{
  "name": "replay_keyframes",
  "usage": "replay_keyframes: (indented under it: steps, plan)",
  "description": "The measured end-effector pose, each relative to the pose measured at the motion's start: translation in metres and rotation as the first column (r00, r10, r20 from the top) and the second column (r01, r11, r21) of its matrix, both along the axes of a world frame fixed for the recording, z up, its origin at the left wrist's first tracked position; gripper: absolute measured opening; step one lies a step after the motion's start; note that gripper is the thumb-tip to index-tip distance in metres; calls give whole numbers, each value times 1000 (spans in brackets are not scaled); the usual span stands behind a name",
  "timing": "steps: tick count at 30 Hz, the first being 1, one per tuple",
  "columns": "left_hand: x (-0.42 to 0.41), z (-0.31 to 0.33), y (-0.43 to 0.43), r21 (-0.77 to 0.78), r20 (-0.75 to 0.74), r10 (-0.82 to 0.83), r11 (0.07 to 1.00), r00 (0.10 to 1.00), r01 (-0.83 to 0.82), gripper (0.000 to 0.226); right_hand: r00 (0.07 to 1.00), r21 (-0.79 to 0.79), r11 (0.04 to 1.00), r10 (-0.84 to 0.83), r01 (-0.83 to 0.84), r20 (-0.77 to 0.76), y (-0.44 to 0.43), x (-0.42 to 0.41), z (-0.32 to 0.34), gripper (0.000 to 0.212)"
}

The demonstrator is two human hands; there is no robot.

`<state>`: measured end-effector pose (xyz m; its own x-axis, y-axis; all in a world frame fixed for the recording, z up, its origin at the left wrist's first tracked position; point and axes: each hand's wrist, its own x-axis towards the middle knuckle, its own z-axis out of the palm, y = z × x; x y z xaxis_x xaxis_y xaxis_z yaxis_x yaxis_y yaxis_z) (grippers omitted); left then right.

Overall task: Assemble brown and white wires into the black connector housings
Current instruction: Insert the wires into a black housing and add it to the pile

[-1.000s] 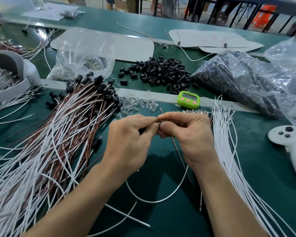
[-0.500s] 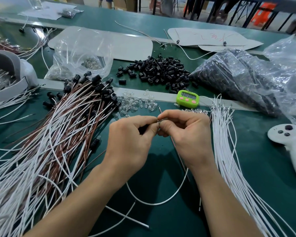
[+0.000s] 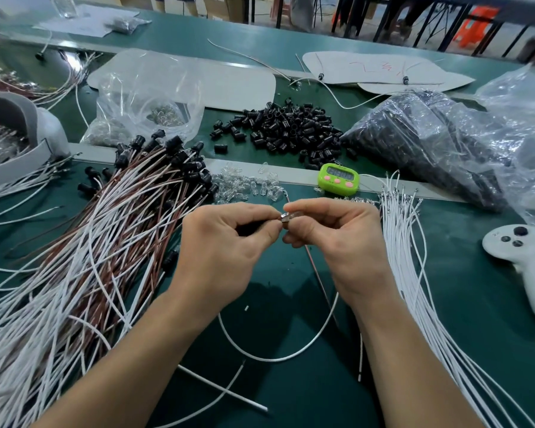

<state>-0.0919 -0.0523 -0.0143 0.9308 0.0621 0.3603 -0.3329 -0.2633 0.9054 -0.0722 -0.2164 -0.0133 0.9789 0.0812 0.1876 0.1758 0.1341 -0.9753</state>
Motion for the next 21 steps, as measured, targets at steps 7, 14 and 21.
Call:
replay_keyframes:
  steps: [7,14,21]
  plan:
    - [5,1,3,10,-173,-30,999,984,32,23,1000,-72,997,-16,18,27,3,1,-3,30]
    - [16,9,22,-141,-491,-207,977,846,158,36,993,-100,989,-104,109,55,-4,2,-1,27]
    - [18,12,25,-252,-555,-253,959,792,129,11,990,-149,981,-114,125,77,-1,2,-2,28]
